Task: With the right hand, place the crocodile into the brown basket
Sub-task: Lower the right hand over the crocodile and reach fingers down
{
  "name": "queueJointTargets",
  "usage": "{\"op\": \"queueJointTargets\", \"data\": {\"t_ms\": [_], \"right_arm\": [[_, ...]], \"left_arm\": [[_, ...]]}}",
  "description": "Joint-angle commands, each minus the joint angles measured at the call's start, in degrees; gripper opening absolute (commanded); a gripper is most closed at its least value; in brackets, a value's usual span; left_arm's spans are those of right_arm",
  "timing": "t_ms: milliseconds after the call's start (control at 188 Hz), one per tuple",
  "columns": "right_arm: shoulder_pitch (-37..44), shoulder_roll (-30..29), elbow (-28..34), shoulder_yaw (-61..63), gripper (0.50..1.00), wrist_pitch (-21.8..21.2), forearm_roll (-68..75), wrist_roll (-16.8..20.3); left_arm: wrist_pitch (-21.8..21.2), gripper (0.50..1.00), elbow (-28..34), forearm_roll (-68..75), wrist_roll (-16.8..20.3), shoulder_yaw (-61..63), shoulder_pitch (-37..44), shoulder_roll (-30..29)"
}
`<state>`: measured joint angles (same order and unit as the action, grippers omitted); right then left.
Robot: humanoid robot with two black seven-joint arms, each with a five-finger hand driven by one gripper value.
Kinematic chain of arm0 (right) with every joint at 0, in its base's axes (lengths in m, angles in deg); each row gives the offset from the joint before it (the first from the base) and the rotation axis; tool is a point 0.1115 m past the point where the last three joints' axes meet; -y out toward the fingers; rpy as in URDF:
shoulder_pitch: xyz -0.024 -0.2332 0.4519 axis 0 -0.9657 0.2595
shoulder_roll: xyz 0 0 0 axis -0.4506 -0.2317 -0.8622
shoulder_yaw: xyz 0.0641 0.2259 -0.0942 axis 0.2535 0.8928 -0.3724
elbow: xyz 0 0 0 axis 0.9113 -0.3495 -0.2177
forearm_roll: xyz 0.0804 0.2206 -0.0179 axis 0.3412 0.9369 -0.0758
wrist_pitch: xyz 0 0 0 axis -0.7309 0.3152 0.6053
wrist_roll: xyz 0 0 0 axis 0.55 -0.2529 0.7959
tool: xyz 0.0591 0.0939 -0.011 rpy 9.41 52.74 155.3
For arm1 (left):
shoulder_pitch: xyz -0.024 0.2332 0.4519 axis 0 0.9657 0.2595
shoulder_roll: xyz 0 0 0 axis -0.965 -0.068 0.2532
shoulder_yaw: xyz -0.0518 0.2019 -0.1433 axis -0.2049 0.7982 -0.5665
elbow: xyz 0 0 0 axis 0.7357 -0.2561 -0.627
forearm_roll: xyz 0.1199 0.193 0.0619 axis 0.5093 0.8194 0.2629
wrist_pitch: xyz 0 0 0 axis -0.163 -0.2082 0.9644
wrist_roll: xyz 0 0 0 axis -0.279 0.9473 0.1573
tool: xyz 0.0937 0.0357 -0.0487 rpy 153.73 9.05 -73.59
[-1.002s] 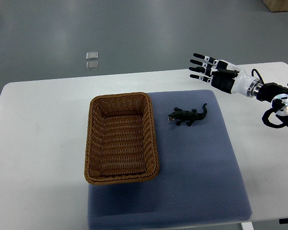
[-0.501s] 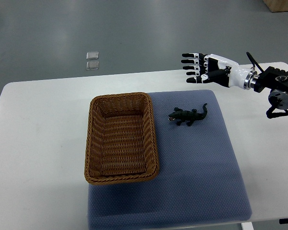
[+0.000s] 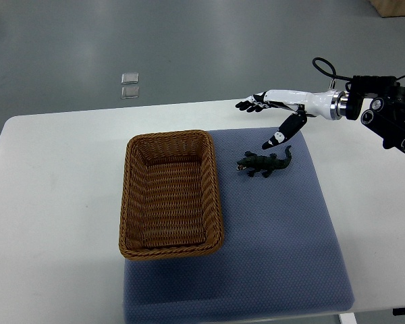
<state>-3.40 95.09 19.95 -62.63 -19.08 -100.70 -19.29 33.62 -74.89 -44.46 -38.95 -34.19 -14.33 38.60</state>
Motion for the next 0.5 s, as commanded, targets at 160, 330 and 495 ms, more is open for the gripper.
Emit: {"op": "queueJointTargets", "data": {"t_ms": [160,330,495], "right_arm": [[2.2,-0.1,2.1,-9.5,0.928,4.7,-4.0,0.0],[3.0,-2.2,1.9,-12.8,0.928,7.4,-4.1,0.3],[2.8,-4.0,0.9,-13.0,0.928,7.8,-4.3,1.3]], "left_arm": [[0.0,1.000,0.0,0.0,0.0,0.0,0.0,0.0],[0.0,1.000,0.0,0.0,0.0,0.0,0.0,0.0],[0.0,1.000,0.0,0.0,0.0,0.0,-0.1,0.0]]}}
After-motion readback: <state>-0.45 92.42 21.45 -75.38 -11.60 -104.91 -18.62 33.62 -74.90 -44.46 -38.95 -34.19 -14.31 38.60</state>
